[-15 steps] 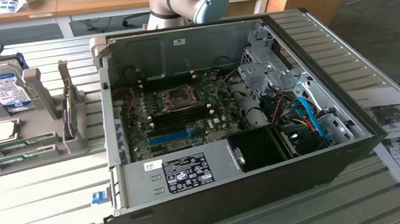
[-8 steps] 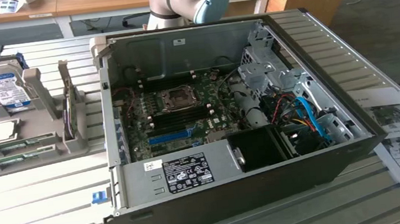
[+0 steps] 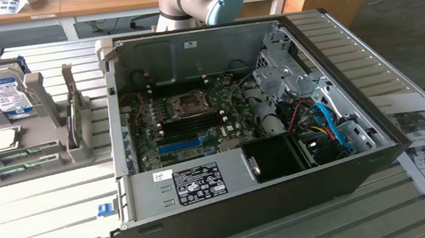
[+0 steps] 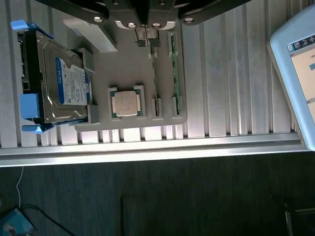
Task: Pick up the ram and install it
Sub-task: 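Pick up the ram and move it above insertion slot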
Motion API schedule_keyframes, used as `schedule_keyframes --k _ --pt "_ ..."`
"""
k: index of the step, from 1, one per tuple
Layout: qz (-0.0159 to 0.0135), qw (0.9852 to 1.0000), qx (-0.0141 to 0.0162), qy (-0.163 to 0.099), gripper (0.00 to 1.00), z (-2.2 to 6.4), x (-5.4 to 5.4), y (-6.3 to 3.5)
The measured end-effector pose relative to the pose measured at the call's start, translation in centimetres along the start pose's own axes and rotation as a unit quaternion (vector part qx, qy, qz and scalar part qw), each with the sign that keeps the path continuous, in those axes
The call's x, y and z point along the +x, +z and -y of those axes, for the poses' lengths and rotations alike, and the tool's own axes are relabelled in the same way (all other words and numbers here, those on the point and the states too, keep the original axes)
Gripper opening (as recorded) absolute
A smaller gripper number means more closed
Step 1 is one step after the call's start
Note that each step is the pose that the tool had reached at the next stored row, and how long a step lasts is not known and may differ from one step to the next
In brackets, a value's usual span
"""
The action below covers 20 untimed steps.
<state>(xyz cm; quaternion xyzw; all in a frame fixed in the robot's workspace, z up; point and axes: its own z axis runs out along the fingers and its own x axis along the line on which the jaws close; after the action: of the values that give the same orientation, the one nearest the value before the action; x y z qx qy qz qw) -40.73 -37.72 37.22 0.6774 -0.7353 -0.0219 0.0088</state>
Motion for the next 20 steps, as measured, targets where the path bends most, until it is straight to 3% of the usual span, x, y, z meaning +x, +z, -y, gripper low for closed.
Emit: schedule_keyframes --k 4,7,8,12,20 --pt "0.0000 1.0000 0.0009 0.000 0.09 0.00 0.01 0.00" --pt "0.0009 0.9999 0.0101 -0.001 0.09 -0.05 0.01 0.01" --pt "0.0010 0.9999 0.0114 -0.001 0.09 -0.05 0.01 0.01" --pt "0.0010 0.9999 0.0125 -0.003 0.09 -0.07 0.01 0.00" --pt "0.0000 0.9991 0.0142 -0.041 0.09 -0.07 0.01 0.01"
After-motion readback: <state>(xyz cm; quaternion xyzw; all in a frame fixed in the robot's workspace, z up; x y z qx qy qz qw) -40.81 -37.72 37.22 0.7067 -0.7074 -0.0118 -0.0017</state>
